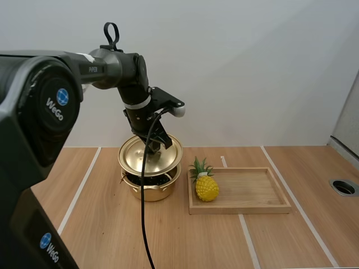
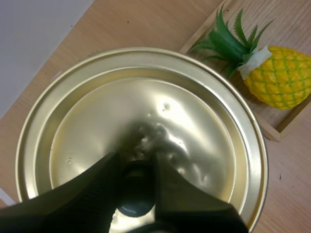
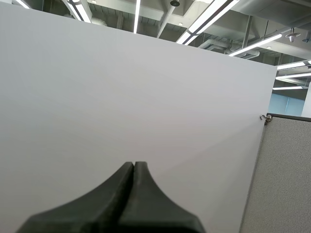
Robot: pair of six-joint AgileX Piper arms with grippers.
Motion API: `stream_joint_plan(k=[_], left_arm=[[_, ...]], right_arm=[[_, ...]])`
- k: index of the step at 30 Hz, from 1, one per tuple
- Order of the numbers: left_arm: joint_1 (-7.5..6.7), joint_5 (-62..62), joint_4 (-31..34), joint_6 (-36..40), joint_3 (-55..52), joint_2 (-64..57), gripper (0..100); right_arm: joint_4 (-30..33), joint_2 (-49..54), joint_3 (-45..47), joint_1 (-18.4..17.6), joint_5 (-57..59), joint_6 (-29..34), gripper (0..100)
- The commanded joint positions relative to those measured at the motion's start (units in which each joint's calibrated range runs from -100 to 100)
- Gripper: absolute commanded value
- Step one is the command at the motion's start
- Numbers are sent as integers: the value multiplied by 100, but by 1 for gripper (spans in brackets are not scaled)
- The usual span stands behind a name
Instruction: Open the pot, put the grape inside, and close it
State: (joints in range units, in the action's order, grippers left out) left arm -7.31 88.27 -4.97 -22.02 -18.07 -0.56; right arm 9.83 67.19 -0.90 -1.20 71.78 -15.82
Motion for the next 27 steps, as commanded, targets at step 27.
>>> stream_joint_plan(k=[27], left_arm=[[-5,-365,55,-120,-37,809,0]], right_arm=[[49,65,-56,20,-35,-19,0]])
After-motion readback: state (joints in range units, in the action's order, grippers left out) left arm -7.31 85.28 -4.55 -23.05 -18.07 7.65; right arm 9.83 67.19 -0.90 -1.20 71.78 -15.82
